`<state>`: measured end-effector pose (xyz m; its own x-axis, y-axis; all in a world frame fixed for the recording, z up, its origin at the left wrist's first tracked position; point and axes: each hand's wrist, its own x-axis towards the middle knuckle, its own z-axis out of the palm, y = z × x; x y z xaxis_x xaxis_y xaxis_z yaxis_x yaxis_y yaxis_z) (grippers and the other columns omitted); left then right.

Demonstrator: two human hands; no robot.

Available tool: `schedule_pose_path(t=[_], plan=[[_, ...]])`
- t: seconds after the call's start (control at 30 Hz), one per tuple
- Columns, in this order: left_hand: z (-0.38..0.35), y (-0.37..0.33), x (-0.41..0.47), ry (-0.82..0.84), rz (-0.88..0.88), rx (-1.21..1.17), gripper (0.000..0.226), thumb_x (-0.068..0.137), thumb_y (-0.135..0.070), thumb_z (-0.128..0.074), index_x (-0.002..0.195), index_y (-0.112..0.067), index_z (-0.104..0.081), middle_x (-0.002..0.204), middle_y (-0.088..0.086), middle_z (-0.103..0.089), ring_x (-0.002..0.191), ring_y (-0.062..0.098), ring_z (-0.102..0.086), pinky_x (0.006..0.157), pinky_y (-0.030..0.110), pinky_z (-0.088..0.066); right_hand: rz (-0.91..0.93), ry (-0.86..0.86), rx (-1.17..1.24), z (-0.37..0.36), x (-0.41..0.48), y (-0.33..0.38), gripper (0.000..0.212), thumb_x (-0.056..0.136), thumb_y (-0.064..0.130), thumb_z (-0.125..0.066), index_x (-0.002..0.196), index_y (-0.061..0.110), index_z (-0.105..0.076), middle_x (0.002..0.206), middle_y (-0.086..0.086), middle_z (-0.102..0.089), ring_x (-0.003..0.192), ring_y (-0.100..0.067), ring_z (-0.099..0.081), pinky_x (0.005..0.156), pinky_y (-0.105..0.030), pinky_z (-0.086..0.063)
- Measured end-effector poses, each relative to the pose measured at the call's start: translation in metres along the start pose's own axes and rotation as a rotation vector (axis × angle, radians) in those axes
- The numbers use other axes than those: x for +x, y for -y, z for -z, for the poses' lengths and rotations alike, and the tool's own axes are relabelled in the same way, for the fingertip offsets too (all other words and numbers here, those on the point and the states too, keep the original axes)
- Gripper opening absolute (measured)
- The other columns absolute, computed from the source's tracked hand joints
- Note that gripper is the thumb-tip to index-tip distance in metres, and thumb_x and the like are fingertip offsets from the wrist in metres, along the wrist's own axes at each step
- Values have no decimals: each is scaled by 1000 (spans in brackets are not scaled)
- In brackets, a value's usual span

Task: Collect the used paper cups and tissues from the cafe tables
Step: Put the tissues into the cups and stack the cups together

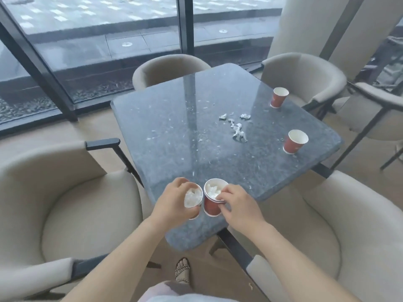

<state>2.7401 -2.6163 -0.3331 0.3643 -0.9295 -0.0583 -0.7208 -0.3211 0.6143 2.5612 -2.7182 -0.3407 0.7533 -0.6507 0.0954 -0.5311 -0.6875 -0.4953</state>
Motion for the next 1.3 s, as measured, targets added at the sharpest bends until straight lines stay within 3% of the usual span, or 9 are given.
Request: schedule_pose_path(t=[0.1, 0.2, 0.33, 0.53, 0.7, 0.9, 1.1, 1.3], plan=[[3, 23, 46, 45, -15, 18, 50, 70, -35, -73, 116, -30, -57, 123, -8, -48, 115, 14, -46, 92, 31, -45, -45, -15, -33, -14, 42, 1, 16, 81, 14, -60, 93, 17, -69, 102, 1, -61, 97, -22, -54, 72, -31, -45], [5, 41, 80, 88, -17, 45, 51, 71, -36, -72, 119, -30, -54, 129, -7, -45, 120, 15, -42, 91, 25, -41, -129, -31, -39, -27, 72, 0, 16, 81, 13, -58, 93, 16, -69, 104, 1, -60, 97, -23, -54, 71, -32, -45], [4, 60, 111, 150, -26, 113, 56, 73, -37, -72, 124, -30, -50, 133, -8, -40, 124, 14, -36, 87, 24, -40, -191, 53, -87, -44, 98, -3, 19, 84, 14, -53, 96, 15, -68, 110, 1, -59, 102, -24, -52, 75, -34, -45], [-2, 73, 132, 212, -43, 109, 64, 76, -31, -73, 133, -28, -44, 142, -5, -33, 135, 16, -27, 99, 29, -38, -229, 141, -153, -57, 111, -11, 21, 87, 15, -48, 99, 15, -65, 114, 1, -56, 102, -26, -49, 79, -36, -42], [-5, 71, 131, 225, -67, 123, 76, 78, -28, -71, 143, -30, -33, 150, -1, -26, 141, 18, -19, 106, 31, -32, -199, 92, -94, -55, 108, -10, 22, 81, 18, -61, 103, 18, -65, 113, 3, -58, 107, -23, -51, 82, -35, -45], [-2, 54, 110, 89, -82, 121, 67, 79, -27, -69, 140, -22, -40, 149, 3, -32, 140, 20, -26, 110, 32, -27, -151, 16, -46, -36, 96, -5, 28, 81, 19, -63, 110, 18, -62, 125, 1, -55, 118, -21, -47, 82, -38, -48], [-13, 25, 51, -9, -9, 109, 56, 82, -28, -67, 134, -21, -46, 141, 0, -41, 129, 22, -39, 103, 36, -37, -110, 12, 31, -18, 40, -11, 34, 86, 23, -59, 120, 23, -56, 130, 7, -49, 123, -13, -41, 92, -32, -44], [-61, -20, -51, -86, 35, 146, 46, 85, -32, -62, 129, -23, -51, 133, -4, -50, 120, 19, -50, 94, 38, -46, 10, 57, 78, -12, -53, -26, 31, 86, 26, -58, 118, 25, -59, 126, 8, -54, 115, -14, -49, 87, -30, -48]])
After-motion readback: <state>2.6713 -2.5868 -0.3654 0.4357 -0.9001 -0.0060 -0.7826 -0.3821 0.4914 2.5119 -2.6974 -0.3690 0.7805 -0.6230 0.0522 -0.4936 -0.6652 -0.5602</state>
